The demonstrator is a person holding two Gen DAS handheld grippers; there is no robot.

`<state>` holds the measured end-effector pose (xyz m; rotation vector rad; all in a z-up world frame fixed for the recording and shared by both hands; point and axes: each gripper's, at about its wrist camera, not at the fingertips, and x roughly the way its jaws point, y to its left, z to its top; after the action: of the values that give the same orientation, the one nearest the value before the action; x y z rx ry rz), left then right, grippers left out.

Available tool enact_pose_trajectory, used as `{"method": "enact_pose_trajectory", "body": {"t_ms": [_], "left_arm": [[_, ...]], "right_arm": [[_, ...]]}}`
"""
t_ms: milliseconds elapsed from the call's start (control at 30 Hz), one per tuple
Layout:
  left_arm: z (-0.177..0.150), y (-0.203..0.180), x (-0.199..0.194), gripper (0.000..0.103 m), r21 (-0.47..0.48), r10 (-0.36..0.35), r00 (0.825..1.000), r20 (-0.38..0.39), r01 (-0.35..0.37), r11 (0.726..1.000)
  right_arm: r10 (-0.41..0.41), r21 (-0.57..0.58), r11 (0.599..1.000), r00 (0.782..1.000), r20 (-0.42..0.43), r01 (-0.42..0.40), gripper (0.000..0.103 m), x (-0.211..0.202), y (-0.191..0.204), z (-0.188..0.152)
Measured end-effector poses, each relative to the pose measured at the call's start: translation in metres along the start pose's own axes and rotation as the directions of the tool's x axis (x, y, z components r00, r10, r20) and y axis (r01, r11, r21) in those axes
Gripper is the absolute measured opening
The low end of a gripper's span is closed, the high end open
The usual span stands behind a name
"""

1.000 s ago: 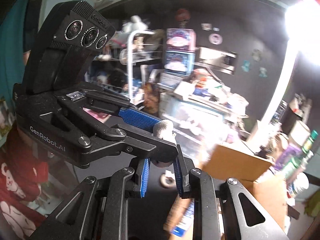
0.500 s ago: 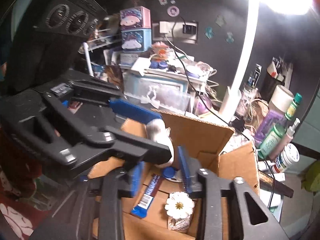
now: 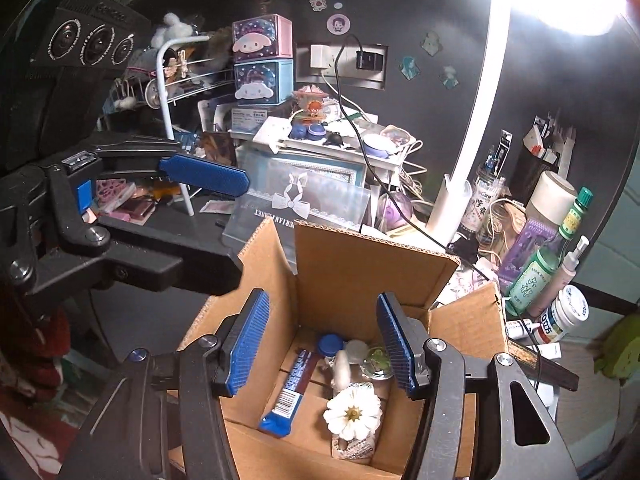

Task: Organize objects
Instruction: 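Lower the figurine into the cardboard box and open the left gripper, then reach down and grasp the white tape roll with the right gripper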

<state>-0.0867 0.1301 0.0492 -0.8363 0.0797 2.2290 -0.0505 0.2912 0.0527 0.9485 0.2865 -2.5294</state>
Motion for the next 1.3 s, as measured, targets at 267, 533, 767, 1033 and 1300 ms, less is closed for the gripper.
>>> {"method": "enact_pose_trajectory", "body": {"t_ms": [267,533,767,1033,1300], "left_arm": [[-0.028,0.034,-0.051,0.085,-0.053,0.078,0.994,0.08,-0.074,0.996],[-0.078,0.08,-0.097,0.085,-0.123,0.2,0.97,0.137,-0.184,0.975],[-0.131,0.11,-0.101,0.085,-0.192,0.267,0.956,0.121,-0.241,0.951],[-0.176,0.127,-0.085,0.085,-0.244,0.267,0.962,0.056,-0.246,0.938],[-0.188,0.13,-0.084,0.085,-0.258,0.258,0.965,0.037,-0.241,0.936]], "right_arm": [[-0.013,-0.033,0.999,0.999,0.035,0.015,0.052,-0.007,0.037,0.011],[0.097,-0.117,0.989,0.994,0.042,-0.091,0.052,0.008,0.114,0.025],[0.19,-0.086,0.977,0.978,-0.082,-0.197,0.052,0.069,0.166,0.012],[0.128,0.054,0.991,0.969,-0.211,-0.12,0.052,0.148,0.151,-0.03],[0.007,0.069,0.998,0.968,-0.251,0.011,0.053,0.196,0.123,-0.043]]}}
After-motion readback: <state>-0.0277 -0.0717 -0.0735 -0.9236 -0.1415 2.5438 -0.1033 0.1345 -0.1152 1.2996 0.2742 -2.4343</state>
